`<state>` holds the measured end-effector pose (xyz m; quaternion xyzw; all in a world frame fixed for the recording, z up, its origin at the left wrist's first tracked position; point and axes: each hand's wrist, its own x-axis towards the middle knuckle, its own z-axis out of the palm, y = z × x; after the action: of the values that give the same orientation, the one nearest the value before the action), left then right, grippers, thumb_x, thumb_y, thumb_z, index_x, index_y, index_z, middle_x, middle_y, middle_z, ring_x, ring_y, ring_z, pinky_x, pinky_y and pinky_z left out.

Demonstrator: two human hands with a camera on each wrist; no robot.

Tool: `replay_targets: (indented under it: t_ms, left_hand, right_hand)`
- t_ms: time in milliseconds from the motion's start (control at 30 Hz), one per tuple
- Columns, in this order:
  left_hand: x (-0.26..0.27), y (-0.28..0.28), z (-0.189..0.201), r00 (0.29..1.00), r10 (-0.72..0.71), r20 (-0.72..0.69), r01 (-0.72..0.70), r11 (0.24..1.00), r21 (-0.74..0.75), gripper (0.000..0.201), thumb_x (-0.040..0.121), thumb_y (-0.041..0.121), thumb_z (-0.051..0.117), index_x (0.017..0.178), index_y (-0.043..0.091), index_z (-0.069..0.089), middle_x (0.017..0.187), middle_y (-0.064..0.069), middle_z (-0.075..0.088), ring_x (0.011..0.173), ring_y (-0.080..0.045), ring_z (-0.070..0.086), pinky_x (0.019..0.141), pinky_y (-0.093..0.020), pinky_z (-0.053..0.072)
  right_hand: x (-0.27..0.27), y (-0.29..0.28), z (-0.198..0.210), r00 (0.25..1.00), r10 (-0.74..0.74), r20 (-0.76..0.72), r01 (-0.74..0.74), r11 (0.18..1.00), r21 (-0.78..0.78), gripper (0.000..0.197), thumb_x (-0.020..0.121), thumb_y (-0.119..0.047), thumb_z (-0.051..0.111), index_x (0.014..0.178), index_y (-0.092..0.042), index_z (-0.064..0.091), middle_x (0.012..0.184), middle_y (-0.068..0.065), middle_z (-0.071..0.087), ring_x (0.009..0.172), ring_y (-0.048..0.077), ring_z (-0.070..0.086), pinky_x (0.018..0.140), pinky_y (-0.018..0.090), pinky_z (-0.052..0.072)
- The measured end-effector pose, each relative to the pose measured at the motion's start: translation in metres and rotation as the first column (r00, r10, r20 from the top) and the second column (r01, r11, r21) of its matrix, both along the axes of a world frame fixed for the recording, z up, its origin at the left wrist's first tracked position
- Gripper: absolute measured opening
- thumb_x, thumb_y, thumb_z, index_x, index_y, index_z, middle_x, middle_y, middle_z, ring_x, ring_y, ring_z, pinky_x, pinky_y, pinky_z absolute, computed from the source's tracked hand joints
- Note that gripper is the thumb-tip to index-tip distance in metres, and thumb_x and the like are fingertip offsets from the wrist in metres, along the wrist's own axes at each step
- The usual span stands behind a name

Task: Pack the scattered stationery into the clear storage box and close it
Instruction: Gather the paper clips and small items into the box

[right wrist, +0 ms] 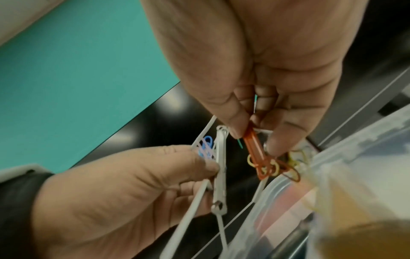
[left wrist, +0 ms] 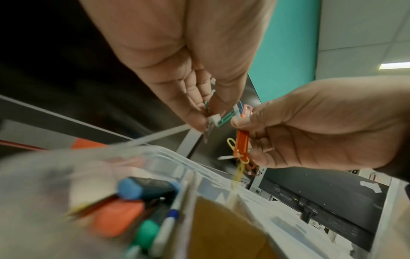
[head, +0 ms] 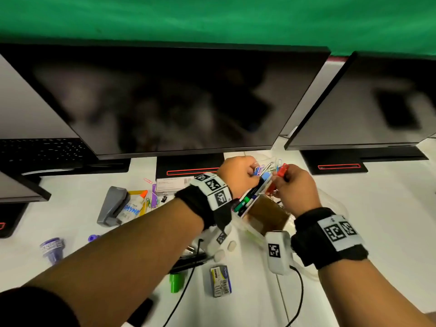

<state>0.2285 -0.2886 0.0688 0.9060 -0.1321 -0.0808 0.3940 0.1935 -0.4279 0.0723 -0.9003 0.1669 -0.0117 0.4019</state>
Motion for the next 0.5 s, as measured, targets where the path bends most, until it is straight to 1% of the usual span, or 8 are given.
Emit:
replay_targets:
  t_ms: [33, 100, 200, 267, 300, 367, 400, 500]
  left_hand:
    - [0.002, -0.011, -0.001, 1.0, -0.009, -0.007, 0.009, 1.0, 0.005, 0.017, 0.081, 0.016, 0.065, 0.097, 0.013, 0.067, 0.093, -0.005, 0.071, 0.076, -0.015, 0.055, 0.07, -0.022, 0.043]
    - [0.006, -0.03, -0.002, 0.999, -0.026, -0.018, 0.026, 1.0, 0.008, 0.019, 0.082, 0.016, 0.065, 0.101, 0.014, 0.066, 0.095, -0.003, 0.071, 0.076, -0.012, 0.054, 0.069, -0.021, 0.04]
    - [0.01, -0.048, -0.005, 0.997, -0.032, -0.064, 0.032, 0.999, -0.012, 0.022, 0.085, 0.015, 0.063, 0.106, 0.012, 0.064, 0.1, -0.005, 0.069, 0.082, -0.017, 0.058, 0.069, -0.023, 0.041]
    - [0.012, -0.055, -0.006, 0.997, -0.041, -0.068, 0.04, 0.999, -0.012, 0.022, 0.086, 0.015, 0.062, 0.108, 0.01, 0.064, 0.104, -0.008, 0.069, 0.089, -0.021, 0.062, 0.07, -0.024, 0.042]
    - [0.014, -0.058, -0.008, 0.996, -0.047, -0.082, 0.046, 0.999, -0.023, 0.024, 0.086, 0.015, 0.062, 0.109, 0.011, 0.064, 0.106, -0.007, 0.069, 0.093, -0.021, 0.063, 0.073, -0.025, 0.045]
    - [0.016, -0.062, -0.012, 0.987, -0.083, -0.134, 0.079, 0.996, -0.037, 0.029, 0.085, 0.012, 0.063, 0.114, 0.012, 0.064, 0.113, -0.006, 0.068, 0.102, -0.021, 0.064, 0.084, -0.025, 0.048]
    - [0.017, -0.063, -0.013, 0.982, -0.105, -0.155, 0.1, 0.994, -0.039, 0.032, 0.085, 0.009, 0.062, 0.117, 0.012, 0.063, 0.116, -0.006, 0.068, 0.105, -0.021, 0.063, 0.086, -0.023, 0.047]
    - [0.019, -0.062, -0.017, 0.97, -0.133, -0.205, 0.12, 0.99, -0.072, 0.035, 0.088, 0.0, 0.056, 0.121, 0.009, 0.062, 0.121, -0.009, 0.066, 0.106, -0.019, 0.063, 0.079, -0.012, 0.042]
  right_hand:
    - [0.001, -0.01, 0.0, 1.0, -0.025, 0.002, 0.025, 1.0, -0.001, 0.009, 0.091, -0.017, 0.057, 0.095, -0.01, 0.062, 0.094, 0.014, 0.069, 0.087, 0.031, 0.067, 0.083, 0.046, 0.056]
    - [0.003, -0.026, 0.0, 0.999, -0.053, -0.008, 0.053, 0.999, -0.011, 0.007, 0.092, -0.015, 0.056, 0.094, -0.01, 0.061, 0.093, 0.013, 0.069, 0.085, 0.03, 0.068, 0.082, 0.047, 0.057]
    - [0.007, -0.038, -0.003, 0.997, -0.081, -0.003, 0.081, 0.996, -0.037, 0.008, 0.092, -0.014, 0.057, 0.096, -0.008, 0.061, 0.091, 0.013, 0.069, 0.082, 0.03, 0.068, 0.081, 0.046, 0.058]
    - [0.01, -0.042, -0.008, 0.997, -0.08, -0.023, 0.079, 0.996, -0.033, 0.011, 0.09, -0.01, 0.059, 0.098, -0.007, 0.063, 0.091, 0.014, 0.07, 0.083, 0.031, 0.068, 0.082, 0.046, 0.057]
    - [0.011, -0.044, -0.012, 0.995, -0.08, -0.05, 0.079, 0.997, -0.025, 0.012, 0.088, -0.008, 0.06, 0.099, -0.007, 0.065, 0.092, 0.014, 0.07, 0.084, 0.031, 0.068, 0.083, 0.046, 0.057]
    - [0.013, -0.047, -0.018, 0.991, -0.086, -0.098, 0.087, 0.996, 0.004, 0.017, 0.085, -0.003, 0.062, 0.101, -0.007, 0.067, 0.095, 0.013, 0.07, 0.089, 0.031, 0.068, 0.087, 0.046, 0.056]
    - [0.013, -0.049, -0.019, 0.99, -0.091, -0.111, 0.092, 0.996, 0.005, 0.02, 0.083, -0.001, 0.063, 0.101, -0.007, 0.068, 0.097, 0.013, 0.07, 0.091, 0.031, 0.067, 0.089, 0.046, 0.055]
    - [0.012, -0.052, -0.019, 0.99, -0.1, -0.104, 0.099, 0.995, -0.014, 0.023, 0.081, 0.002, 0.061, 0.101, -0.005, 0.069, 0.102, 0.014, 0.07, 0.095, 0.033, 0.066, 0.092, 0.046, 0.053]
